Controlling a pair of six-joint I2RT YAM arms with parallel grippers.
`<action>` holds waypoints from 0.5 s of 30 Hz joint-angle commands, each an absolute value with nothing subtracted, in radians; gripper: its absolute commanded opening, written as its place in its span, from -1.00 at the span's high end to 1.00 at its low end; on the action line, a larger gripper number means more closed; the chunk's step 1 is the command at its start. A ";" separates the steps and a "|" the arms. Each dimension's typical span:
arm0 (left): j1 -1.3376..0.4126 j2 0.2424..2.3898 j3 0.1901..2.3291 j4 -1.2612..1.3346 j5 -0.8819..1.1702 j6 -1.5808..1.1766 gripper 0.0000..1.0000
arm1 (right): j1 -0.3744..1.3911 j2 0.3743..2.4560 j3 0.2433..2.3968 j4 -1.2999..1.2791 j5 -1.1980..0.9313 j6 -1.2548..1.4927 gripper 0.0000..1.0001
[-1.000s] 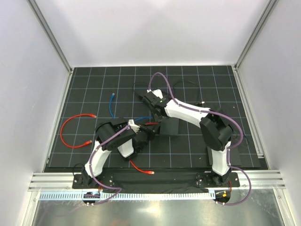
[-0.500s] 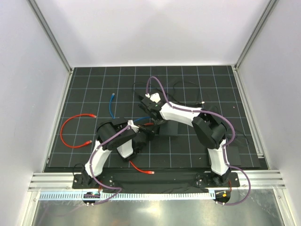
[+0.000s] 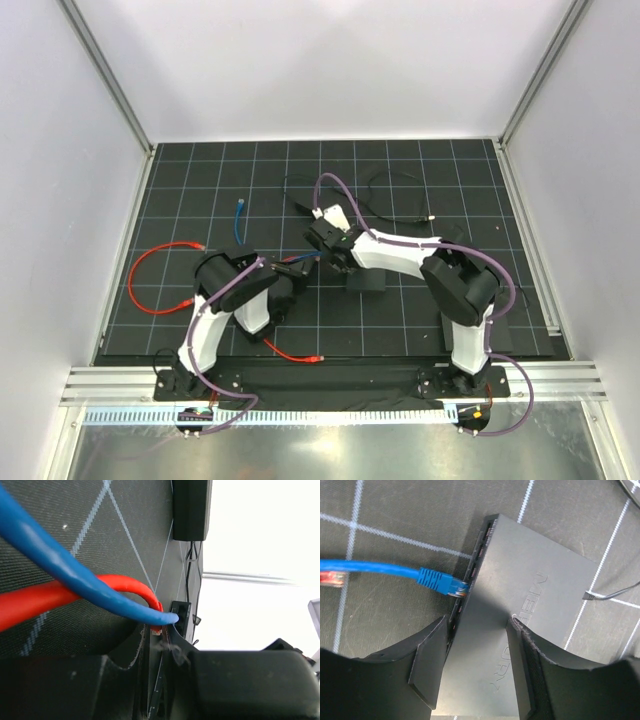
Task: Pull the plug from the switch port
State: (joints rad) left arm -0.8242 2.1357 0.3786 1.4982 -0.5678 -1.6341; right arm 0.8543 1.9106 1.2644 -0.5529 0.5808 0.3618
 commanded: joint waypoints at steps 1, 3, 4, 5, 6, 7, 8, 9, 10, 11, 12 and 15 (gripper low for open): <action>-0.828 2.135 0.370 1.526 -0.561 -1.522 1.00 | 0.848 1.836 1.227 -0.479 0.523 0.304 -0.16; -0.836 2.096 0.359 1.522 -0.537 -1.491 1.00 | 0.847 1.798 1.233 -0.445 0.494 0.293 -0.22; -0.836 2.080 0.351 1.520 -0.526 -1.485 1.00 | 0.847 1.787 1.245 -0.442 0.494 0.293 -0.23; -0.836 2.059 0.341 1.514 -0.517 -1.473 1.00 | 0.847 1.767 1.252 -0.442 0.502 0.293 -0.25; -0.836 2.013 0.315 1.514 -0.499 -1.460 1.00 | 0.847 1.753 1.253 -0.440 0.506 0.291 -0.28; -0.836 1.979 0.302 1.506 -0.488 -1.451 1.00 | 0.845 1.738 1.238 -0.433 0.514 0.293 -0.29; -0.836 1.947 0.279 1.482 -0.477 -1.431 1.00 | 0.847 1.699 1.227 -0.413 0.532 0.293 -0.31; -0.835 1.874 0.272 1.465 -0.466 -1.418 1.00 | 0.847 1.680 1.192 -0.402 0.543 0.301 -0.33; -0.833 1.832 0.264 1.439 -0.444 -1.407 1.00 | 0.848 1.654 1.169 -0.370 0.552 0.302 -0.34; -0.833 1.792 0.259 1.372 -0.434 -1.388 1.00 | 0.847 1.610 1.145 -0.348 0.566 0.304 -0.34; -0.824 1.740 0.258 1.330 -0.420 -1.346 1.00 | 0.845 1.586 1.119 -0.327 0.574 0.307 -0.35; -0.790 1.527 0.285 1.076 -0.348 -1.232 1.00 | 0.838 1.522 1.023 -0.250 0.595 0.311 -0.36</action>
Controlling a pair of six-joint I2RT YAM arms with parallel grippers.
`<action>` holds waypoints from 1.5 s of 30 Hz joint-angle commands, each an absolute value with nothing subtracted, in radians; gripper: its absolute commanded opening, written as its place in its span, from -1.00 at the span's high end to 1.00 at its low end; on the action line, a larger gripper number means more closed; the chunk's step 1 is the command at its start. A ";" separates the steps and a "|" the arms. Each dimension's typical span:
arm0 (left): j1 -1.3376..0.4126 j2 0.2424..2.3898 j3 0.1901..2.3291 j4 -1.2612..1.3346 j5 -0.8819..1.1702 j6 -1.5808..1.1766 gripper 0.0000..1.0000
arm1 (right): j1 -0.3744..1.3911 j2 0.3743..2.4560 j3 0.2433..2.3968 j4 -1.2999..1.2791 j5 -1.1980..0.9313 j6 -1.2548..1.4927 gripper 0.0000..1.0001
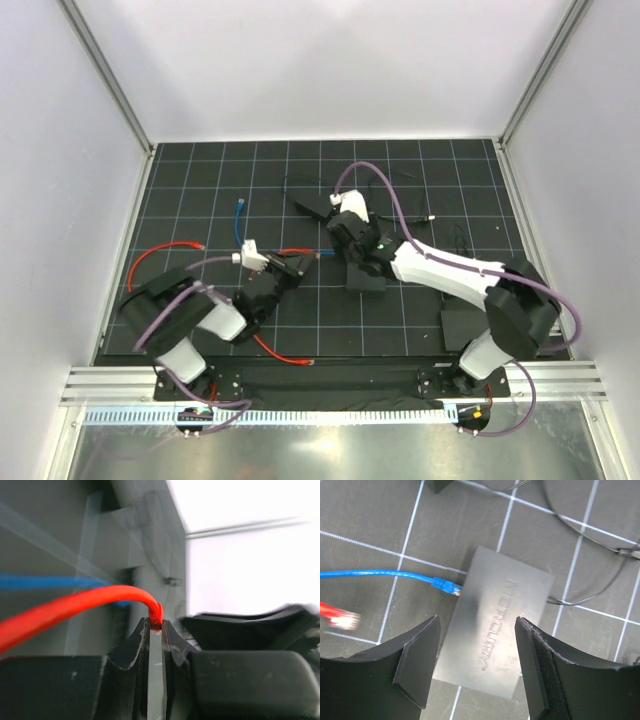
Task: Pull the plug from the switch port
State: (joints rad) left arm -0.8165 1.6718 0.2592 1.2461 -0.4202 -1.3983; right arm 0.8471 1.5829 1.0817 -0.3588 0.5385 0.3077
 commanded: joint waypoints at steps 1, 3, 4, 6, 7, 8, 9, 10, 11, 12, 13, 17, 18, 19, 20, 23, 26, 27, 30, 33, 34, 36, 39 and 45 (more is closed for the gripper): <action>-0.746 1.414 0.345 0.867 -0.281 -1.200 1.00 | 0.838 1.513 0.993 -0.229 0.601 0.311 -0.36; -0.697 1.321 0.440 0.580 -0.235 -1.101 1.00 | 0.835 1.488 0.954 -0.206 0.609 0.310 -0.36; -0.640 1.251 0.547 0.448 -0.226 -1.063 1.00 | 0.834 1.482 0.942 -0.180 0.609 0.308 -0.36; -0.573 1.201 0.622 0.194 -0.163 -0.978 1.00 | 0.833 1.474 0.919 -0.154 0.600 0.308 -0.36; -0.493 1.166 0.671 0.090 -0.131 -0.932 1.00 | 0.831 1.473 0.901 -0.131 0.589 0.308 -0.36; -0.439 1.155 0.701 0.048 -0.091 -0.914 1.00 | 0.831 1.473 0.893 -0.121 0.588 0.308 -0.36; -0.387 1.155 0.728 0.004 0.031 -0.899 1.00 | 0.830 1.477 0.888 -0.118 0.583 0.310 -0.36; -0.277 1.161 0.789 -0.114 0.082 -0.873 1.00 | 0.830 1.480 0.890 -0.121 0.581 0.311 -0.36; -0.228 1.199 0.814 -0.158 0.148 -0.859 1.00 | 0.831 1.480 0.891 -0.121 0.581 0.314 -0.36; -0.178 1.221 0.834 -0.191 0.270 -0.847 1.00 | 0.830 1.477 0.890 -0.123 0.581 0.314 -0.36; -0.125 1.245 0.847 -0.224 0.332 -0.844 1.00 | 0.830 1.474 0.885 -0.118 0.578 0.314 -0.36; 0.065 1.342 0.862 -0.259 0.472 -0.787 1.00 | 0.828 1.448 0.867 -0.097 0.568 0.314 -0.36; 0.078 1.374 0.865 -0.268 0.476 -0.775 1.00 | 0.827 1.447 0.864 -0.097 0.565 0.316 -0.36; 0.084 1.388 0.870 -0.290 0.462 -0.763 1.00 | 0.827 1.448 0.862 -0.092 0.563 0.316 -0.36; 0.089 1.403 0.876 -0.296 0.460 -0.749 1.00 | 0.825 1.448 0.861 -0.091 0.560 0.314 -0.36; 0.089 1.440 0.913 -0.337 0.362 -0.709 1.00 | 0.824 1.457 0.861 -0.091 0.552 0.316 -0.36; 0.106 1.505 0.969 -0.386 0.261 -0.644 0.99 | 0.821 1.463 0.864 -0.091 0.548 0.314 -0.36; 0.112 1.528 0.986 -0.393 0.256 -0.635 0.97 | 0.819 1.463 0.862 -0.091 0.548 0.314 -0.36; 0.120 1.600 1.032 -0.419 0.239 -0.612 0.81 | 0.818 1.465 0.861 -0.087 0.543 0.314 -0.36; 0.121 1.626 1.035 -0.425 0.203 -0.621 0.64 | 0.810 1.471 0.862 -0.089 0.538 0.313 -0.36; 0.121 1.621 1.028 -0.422 0.178 -0.633 0.37 | 0.811 1.479 0.864 -0.090 0.535 0.314 -0.36; 0.123 1.586 1.002 -0.413 0.122 -0.647 0.03 | 0.808 1.479 0.865 -0.091 0.535 0.314 -0.36; 0.123 1.519 0.991 -0.411 0.086 -0.657 -0.15 | 0.807 1.486 0.874 -0.104 0.525 0.314 -0.36; 0.100 1.372 0.939 -0.336 0.210 -0.727 -0.15 | 0.802 1.516 0.969 -0.277 0.598 0.348 -0.36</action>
State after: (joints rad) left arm 0.1154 1.4719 0.9737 -0.4103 0.1520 -0.6765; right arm 0.8104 1.5063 0.8917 -0.1951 0.5343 0.3168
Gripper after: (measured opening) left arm 0.584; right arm 0.682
